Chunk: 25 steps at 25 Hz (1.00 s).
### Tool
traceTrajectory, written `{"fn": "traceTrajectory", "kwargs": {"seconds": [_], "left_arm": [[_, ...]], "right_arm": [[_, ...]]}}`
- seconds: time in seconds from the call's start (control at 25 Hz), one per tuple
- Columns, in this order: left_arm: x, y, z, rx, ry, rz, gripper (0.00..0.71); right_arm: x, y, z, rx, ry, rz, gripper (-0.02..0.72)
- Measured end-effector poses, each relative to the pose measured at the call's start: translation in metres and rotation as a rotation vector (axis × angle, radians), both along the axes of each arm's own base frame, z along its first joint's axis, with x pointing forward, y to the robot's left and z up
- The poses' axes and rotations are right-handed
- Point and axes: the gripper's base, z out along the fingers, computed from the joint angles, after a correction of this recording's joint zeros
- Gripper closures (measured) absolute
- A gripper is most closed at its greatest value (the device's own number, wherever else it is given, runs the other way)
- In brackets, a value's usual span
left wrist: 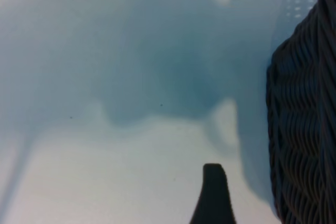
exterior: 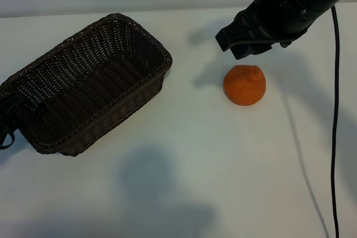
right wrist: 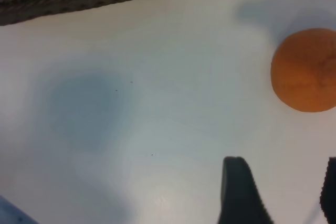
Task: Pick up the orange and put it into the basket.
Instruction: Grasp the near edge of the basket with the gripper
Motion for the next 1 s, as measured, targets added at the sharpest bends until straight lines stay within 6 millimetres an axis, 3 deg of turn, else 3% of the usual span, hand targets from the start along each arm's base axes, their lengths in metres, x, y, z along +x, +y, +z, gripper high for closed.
{"fn": "traceTrajectory", "kwargs": {"seconds": [0.36,1.0], "left_arm": [[-0.011,-0.006,0.007,-0.05,0.031,-0.021,0.124],[-0.011,-0.008,0.015,-0.085,0.117,-0.001,0.123]], "right_arm": [[0.0,0.0,0.0,0.0,0.0,0.0,0.316],[-0.002,0.004,0.001,0.046,0.02,0.022,0.316]]}}
